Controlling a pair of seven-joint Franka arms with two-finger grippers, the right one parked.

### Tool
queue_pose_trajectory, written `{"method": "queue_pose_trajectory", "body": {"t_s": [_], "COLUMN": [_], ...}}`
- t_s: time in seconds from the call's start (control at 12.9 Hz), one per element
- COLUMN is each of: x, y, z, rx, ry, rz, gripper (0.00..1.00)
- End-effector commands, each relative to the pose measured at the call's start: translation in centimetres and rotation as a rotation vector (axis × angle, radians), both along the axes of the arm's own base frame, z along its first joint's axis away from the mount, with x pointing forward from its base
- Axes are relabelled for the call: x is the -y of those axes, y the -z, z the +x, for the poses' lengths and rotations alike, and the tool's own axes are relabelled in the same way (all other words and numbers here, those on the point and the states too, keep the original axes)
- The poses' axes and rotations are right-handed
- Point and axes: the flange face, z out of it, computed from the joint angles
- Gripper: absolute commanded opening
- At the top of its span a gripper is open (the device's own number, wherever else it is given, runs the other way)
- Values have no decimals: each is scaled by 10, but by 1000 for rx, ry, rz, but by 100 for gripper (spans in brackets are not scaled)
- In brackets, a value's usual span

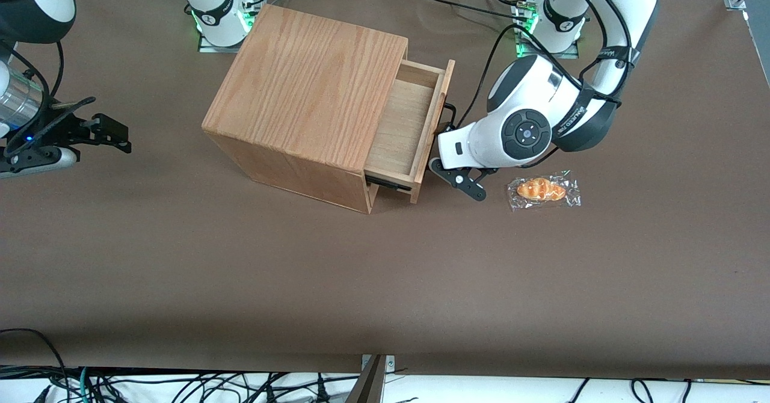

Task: Open top drawer with left arm
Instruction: 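Pull the handle with the left gripper, sliding the drawer out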

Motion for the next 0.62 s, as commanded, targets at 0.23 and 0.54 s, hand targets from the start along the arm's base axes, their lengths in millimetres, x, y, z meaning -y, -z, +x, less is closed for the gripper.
{"method": "queue_pose_trajectory", "body": {"t_s": [0.23, 0.54], "x": [-28, -38], "y": [3, 5], "z": [5, 8], "rx": [-11, -17], "ry": [17, 24], "rz": [50, 47], "gripper": [100, 100]}}
